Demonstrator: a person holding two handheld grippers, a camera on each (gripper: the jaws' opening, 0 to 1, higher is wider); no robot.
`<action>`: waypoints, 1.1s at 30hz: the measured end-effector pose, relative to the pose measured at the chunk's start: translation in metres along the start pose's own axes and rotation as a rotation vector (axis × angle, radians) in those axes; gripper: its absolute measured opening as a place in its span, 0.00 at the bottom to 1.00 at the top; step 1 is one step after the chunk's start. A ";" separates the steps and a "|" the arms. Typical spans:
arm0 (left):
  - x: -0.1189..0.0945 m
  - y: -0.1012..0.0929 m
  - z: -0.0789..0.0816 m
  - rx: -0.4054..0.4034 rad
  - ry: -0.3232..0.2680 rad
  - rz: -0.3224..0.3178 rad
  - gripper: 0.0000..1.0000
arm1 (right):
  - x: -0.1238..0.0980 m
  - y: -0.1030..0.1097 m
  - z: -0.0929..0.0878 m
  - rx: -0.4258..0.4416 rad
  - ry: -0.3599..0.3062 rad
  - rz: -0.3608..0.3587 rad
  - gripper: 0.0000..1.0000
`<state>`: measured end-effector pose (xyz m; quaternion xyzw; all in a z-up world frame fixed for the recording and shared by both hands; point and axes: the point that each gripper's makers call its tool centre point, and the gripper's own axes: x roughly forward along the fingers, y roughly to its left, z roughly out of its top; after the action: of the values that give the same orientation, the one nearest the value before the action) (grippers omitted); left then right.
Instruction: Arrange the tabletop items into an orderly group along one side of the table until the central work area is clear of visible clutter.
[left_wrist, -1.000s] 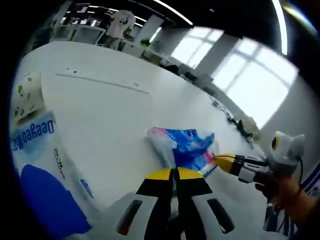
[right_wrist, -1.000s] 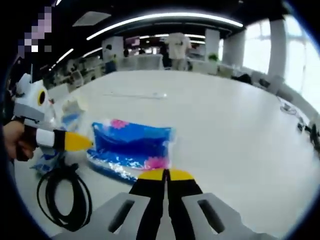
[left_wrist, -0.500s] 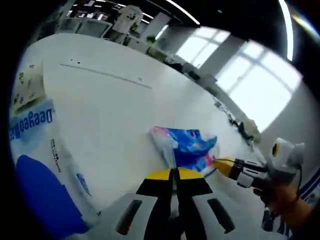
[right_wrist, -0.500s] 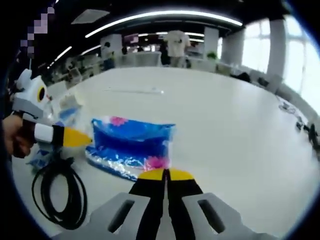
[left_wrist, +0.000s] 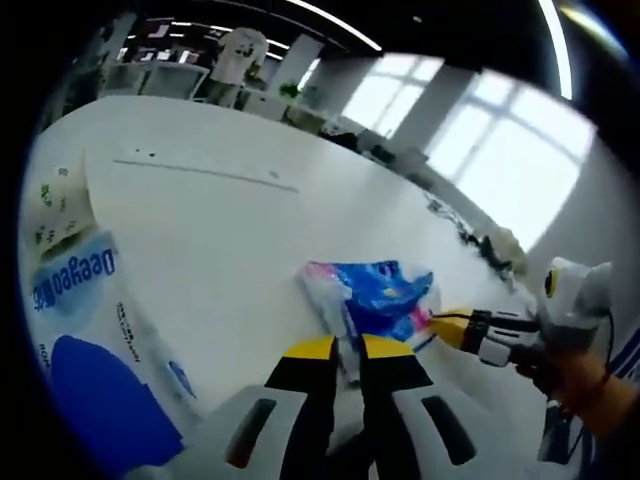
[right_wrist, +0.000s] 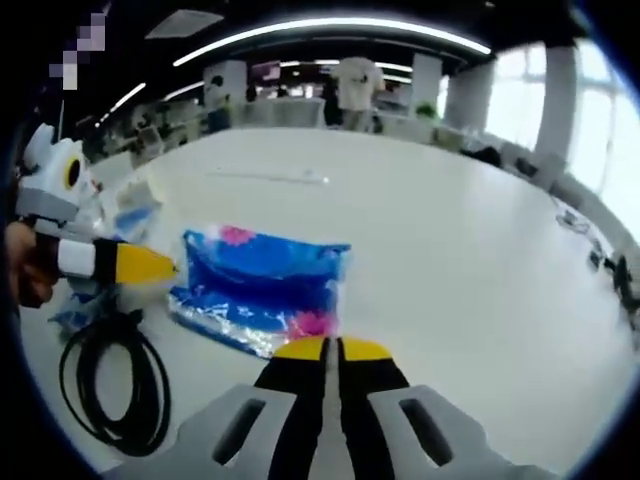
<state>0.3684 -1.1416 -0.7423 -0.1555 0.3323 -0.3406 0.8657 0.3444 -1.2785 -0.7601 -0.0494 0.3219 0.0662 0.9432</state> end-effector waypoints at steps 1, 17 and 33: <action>-0.001 0.000 0.001 0.003 0.000 0.000 0.09 | 0.000 -0.002 0.000 0.005 0.003 -0.006 0.01; -0.021 -0.003 0.025 0.114 -0.049 -0.021 0.27 | -0.017 -0.007 0.009 0.066 0.000 -0.046 0.38; -0.063 0.009 0.053 0.298 -0.063 -0.062 0.71 | -0.055 0.048 0.026 0.158 0.016 0.045 0.76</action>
<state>0.3747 -1.0892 -0.6787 -0.0460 0.2457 -0.4079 0.8782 0.3100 -1.2327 -0.7083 0.0319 0.3346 0.0616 0.9398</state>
